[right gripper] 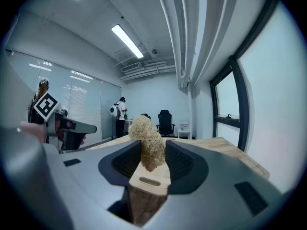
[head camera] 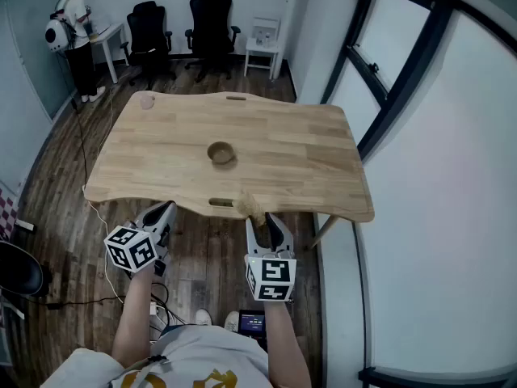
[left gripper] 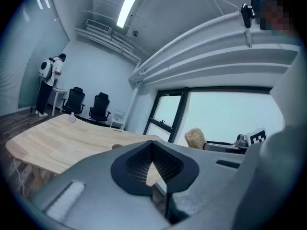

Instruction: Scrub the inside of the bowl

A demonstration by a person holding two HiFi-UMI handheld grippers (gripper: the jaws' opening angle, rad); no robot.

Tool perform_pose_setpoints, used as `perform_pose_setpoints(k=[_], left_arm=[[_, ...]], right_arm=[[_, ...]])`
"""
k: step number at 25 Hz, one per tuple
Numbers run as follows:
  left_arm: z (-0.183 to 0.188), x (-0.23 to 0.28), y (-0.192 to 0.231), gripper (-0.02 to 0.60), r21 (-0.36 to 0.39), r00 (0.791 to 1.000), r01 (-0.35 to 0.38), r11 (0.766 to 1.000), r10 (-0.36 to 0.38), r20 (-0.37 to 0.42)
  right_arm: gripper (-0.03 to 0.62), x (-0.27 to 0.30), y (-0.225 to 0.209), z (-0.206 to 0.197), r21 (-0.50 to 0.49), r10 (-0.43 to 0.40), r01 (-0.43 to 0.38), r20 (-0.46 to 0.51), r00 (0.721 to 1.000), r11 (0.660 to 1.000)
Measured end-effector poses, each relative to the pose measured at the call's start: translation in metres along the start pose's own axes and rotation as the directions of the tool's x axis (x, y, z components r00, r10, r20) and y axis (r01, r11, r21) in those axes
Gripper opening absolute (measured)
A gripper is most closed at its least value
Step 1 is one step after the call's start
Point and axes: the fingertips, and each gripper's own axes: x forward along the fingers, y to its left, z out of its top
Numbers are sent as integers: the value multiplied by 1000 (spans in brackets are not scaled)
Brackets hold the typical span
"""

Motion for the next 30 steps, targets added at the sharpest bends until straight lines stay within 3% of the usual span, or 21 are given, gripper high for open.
perform_pose_setpoints(k=[10,17,22,30], left_arm=[[-8,26,-14,0,57,999,-40,998,42,-34],[-8,65,2,0,93,997,-38,995,44,-60],[-6,117,48,0,99,996,-36,994,44,-79],[28,227,169,0,51,992,1,999,6,-124]], right_arm=[[160,-7,-29,-8,-9,13,-13,-7,1000,1000],[160,27,-44,-10,30,51,-51,-6,999,998],[160,93,-63,-19,27,46,-44,-50,998,999],[156,250,-75,-23,-5,51,-52,-168,984,999]])
